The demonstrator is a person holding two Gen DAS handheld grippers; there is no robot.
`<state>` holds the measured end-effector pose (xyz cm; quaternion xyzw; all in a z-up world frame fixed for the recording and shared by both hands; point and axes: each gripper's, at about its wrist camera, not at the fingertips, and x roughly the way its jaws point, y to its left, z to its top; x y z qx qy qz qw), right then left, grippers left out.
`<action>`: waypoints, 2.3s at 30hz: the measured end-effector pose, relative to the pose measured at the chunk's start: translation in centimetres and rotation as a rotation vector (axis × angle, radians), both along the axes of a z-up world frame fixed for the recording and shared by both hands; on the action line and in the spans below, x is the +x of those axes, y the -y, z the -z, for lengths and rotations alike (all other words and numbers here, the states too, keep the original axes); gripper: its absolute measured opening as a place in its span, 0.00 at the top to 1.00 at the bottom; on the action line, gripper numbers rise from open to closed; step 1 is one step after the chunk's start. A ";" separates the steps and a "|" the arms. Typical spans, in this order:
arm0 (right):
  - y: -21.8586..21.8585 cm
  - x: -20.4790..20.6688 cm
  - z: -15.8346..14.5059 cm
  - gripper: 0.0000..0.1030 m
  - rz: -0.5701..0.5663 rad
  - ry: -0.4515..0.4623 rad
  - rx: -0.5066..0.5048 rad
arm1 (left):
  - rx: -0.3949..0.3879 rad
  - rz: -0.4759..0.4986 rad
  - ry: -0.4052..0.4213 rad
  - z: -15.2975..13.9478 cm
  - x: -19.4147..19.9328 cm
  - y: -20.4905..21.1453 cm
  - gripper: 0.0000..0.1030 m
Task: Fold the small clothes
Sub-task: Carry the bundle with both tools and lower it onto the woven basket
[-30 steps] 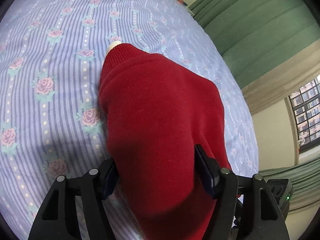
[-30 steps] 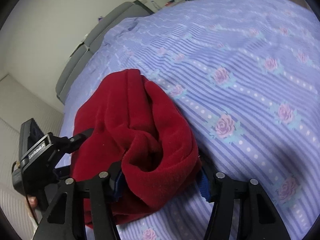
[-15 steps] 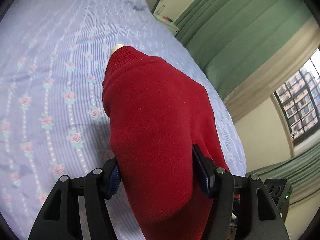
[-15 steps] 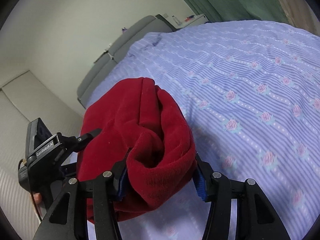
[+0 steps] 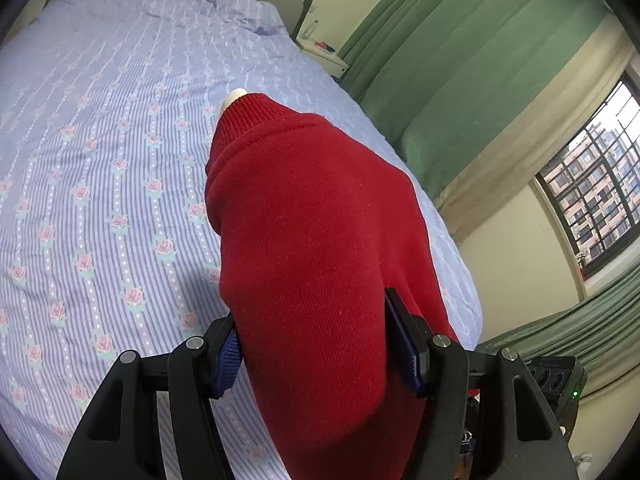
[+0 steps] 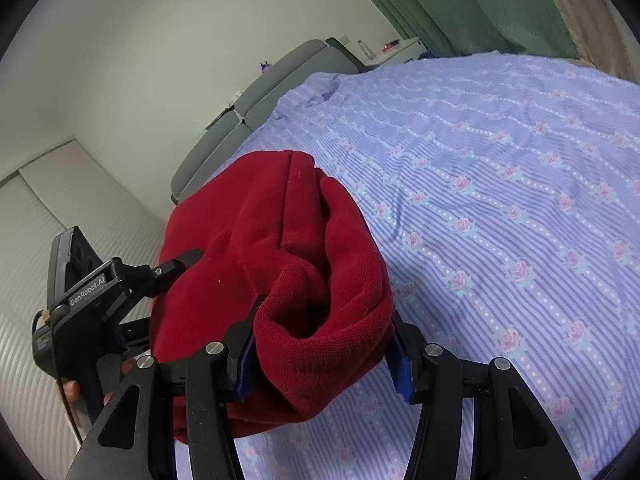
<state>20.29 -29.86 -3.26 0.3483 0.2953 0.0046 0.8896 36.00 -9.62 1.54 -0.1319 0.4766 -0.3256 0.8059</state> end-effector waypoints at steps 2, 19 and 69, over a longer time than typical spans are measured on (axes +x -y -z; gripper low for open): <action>-0.1 -0.8 -0.7 0.48 0.004 0.009 -0.008 | -0.009 0.007 0.006 -0.5 -0.6 -0.2 0.39; -2.3 -4.6 -2.6 0.48 0.014 0.057 -0.053 | -0.035 0.030 0.061 -2.6 -4.6 -3.0 0.39; -42.0 2.4 -2.5 0.48 -0.360 0.039 -0.141 | 0.087 -0.213 0.189 -3.6 -4.6 -45.8 0.39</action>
